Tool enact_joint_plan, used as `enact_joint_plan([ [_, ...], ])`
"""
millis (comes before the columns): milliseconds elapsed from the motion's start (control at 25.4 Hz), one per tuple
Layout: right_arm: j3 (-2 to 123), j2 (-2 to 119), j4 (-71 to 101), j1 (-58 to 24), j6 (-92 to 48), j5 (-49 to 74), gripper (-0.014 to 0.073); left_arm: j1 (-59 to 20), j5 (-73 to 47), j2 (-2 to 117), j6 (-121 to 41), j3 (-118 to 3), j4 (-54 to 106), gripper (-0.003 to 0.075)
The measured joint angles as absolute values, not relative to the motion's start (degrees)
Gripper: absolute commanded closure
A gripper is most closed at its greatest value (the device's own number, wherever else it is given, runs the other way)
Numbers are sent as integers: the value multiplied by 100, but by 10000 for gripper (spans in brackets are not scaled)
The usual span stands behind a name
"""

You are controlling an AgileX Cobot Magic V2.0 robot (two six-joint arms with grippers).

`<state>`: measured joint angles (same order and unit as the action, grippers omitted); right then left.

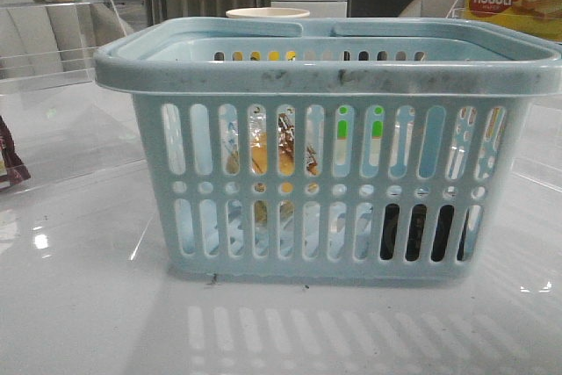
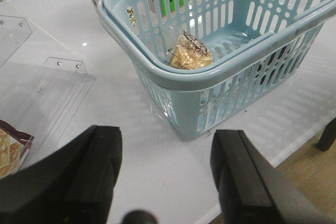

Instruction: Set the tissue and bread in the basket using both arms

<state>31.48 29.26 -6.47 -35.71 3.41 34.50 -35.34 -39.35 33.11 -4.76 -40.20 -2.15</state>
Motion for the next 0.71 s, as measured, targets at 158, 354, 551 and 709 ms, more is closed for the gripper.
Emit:
enact_joint_plan([
  [158, 3148, 2926, -647, -3571, 341, 3450, 433, -3534, -3935, 3311, -476, -4020, -215, 342],
  [354, 3148, 2926, -656, -3571, 341, 3450, 531, -3534, -3935, 3311, -476, -4020, -215, 475],
  [551, 3148, 2926, -656, -3571, 341, 3450, 535, -3534, -3935, 3311, -476, -4020, -215, 567],
  [709, 3148, 2926, -656, -3571, 341, 3450, 534, -3534, -3935, 3311, -476, -4020, -215, 629],
])
